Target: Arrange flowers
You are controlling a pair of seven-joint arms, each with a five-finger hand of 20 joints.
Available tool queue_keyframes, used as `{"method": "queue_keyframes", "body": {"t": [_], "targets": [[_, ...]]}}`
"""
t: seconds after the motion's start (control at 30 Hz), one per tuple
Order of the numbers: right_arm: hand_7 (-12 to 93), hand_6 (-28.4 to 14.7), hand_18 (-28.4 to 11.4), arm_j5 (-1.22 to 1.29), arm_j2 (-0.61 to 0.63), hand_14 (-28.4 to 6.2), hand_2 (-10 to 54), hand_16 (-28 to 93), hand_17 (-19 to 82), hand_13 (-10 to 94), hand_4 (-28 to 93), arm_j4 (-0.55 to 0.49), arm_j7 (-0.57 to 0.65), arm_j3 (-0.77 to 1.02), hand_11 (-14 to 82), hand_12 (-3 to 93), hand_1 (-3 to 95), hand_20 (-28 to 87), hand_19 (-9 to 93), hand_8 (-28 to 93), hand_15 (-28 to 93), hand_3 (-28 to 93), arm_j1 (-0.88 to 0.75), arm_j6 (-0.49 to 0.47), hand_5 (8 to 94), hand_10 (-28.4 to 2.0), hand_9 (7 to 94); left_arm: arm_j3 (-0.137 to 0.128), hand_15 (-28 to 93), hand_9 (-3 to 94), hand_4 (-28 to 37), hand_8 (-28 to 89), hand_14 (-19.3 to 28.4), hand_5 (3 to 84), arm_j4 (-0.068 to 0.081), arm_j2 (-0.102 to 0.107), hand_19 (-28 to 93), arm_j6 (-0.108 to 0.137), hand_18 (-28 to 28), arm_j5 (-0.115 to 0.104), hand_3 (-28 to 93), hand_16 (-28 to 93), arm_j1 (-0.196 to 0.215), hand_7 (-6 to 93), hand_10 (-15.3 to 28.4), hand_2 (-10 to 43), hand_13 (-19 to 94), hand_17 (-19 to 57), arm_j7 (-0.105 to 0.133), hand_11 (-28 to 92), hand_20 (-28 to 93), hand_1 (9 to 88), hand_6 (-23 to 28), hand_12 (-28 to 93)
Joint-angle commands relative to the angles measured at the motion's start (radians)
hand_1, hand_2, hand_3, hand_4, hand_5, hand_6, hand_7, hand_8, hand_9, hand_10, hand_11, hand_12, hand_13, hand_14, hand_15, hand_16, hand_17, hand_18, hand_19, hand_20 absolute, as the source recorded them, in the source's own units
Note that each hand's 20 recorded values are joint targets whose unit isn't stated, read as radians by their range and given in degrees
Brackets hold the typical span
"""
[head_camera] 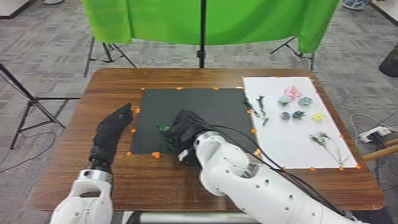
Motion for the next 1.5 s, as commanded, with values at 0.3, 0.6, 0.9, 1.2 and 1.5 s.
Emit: {"method": "queue_keyframes", "body": {"t": [0.3,0.6,0.9,1.2,1.5], "targets": [[16,-4.9,-13.4,-0.171,0.102,-7.1,3.9,32,62,86,-12,-0.1,0.006,-0.007,40.4,28.8,22.1,50,93,-6,61,55,-0.001,-0.194,77.8,-16.1,81.4,-0.009,11,34.6,-23.6,-6,15.1,37.9,-0.001,-0.021,4,-0.013,12.5,0.01,64,4,0.027,8.2,11.0,-4.0,26,-0.3,-0.018,9,17,24.4,2.9,13],[16,-4.8,-13.7,-0.093,0.095,-7.6,8.0,32,63,87,-12,-0.139,0.024,-0.023,39.4,29.0,22.2,52,93,-5,61,50,-0.003,-0.309,81.2,-16.8,83.9,-0.005,11,34.6,-23.5,-6,15.3,37.9,0.0,-0.026,4,-0.016,12.5,0.015,64,4,0.025,8.3,11.0,-3.9,26,-0.3,-0.022,9,17,24.5,2.8,13],[13,-5.7,-13.9,-0.042,0.052,-7.9,8.8,32,62,86,-11,-0.11,-0.012,-0.035,38.4,29.6,22.3,51,93,-5,61,49,-0.002,-0.278,78.6,-17.4,82.3,0.0,11,34.5,-23.4,-6,15.2,37.9,0.003,-0.029,4,-0.017,12.7,0.013,64,4,0.019,8.3,11.0,-3.8,26,-0.5,-0.022,9,17,24.5,2.8,13],[12,-5.9,-14.9,0.068,0.035,-7.9,9.0,33,60,85,-11,-0.098,-0.042,-0.017,37.7,29.8,22.4,50,93,-5,61,50,0.016,-0.282,74.8,-17.9,80.5,0.003,11,34.5,-23.5,-6,15.3,37.9,0.005,-0.034,5,-0.02,12.8,0.012,64,4,0.018,8.3,11.1,-3.8,26,-0.6,-0.026,9,17,24.5,2.8,13],[13,-5.6,-15.5,-0.044,0.061,-8.0,9.1,32,59,84,-11,-0.086,-0.035,-0.039,37.3,29.8,22.0,49,93,-5,60,50,0.078,-0.319,74.6,-18.3,80.3,-0.002,11,34.5,-23.3,-6,15.2,37.9,0.003,-0.037,5,-0.019,12.8,0.012,64,4,0.023,8.3,11.0,-3.7,26,-0.6,-0.022,9,17,24.5,2.8,13]]}}
